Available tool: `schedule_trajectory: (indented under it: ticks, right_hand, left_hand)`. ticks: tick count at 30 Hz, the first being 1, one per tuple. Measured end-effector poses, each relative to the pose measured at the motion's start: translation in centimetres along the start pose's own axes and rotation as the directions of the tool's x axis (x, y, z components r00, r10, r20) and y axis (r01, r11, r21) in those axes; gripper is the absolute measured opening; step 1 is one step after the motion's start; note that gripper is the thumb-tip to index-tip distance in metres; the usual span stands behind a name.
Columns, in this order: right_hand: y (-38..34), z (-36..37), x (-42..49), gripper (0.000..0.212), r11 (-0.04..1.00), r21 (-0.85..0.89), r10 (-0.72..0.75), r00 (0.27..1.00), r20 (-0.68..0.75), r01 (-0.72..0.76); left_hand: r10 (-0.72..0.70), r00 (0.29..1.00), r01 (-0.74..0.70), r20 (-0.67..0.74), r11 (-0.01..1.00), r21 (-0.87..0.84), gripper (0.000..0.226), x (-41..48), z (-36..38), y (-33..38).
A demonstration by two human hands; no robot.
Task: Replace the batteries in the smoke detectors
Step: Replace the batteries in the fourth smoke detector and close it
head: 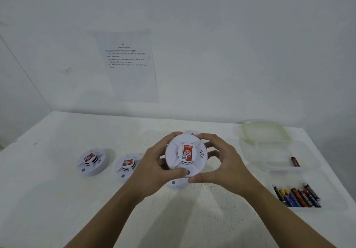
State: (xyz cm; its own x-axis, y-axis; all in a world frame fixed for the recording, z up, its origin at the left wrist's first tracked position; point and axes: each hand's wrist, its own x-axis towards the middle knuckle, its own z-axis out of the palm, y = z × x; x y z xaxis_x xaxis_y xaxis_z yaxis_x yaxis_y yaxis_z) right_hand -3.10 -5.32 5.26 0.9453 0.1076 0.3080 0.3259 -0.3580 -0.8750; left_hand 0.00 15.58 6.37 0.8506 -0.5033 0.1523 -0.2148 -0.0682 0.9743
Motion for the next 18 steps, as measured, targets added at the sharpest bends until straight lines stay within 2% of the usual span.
schedule_trajectory:
  ticks: [13, 18]
  right_hand:
    - [0.1, -0.2, 0.0, 0.087, 0.999, -0.047, 0.013, 1.000, -0.019, -0.014]
    - [0.0, -0.3, 0.5, 0.086, 1.000, -0.021, 0.006, 1.000, -0.027, -0.007]
  left_hand:
    - [0.015, 1.000, -0.015, 0.013, 1.000, 0.010, 0.071, 0.1, -0.2, 0.2]
    - [-0.042, 0.998, 0.038, 0.049, 0.996, 0.081, 0.087, 0.3, -1.2, 0.3]
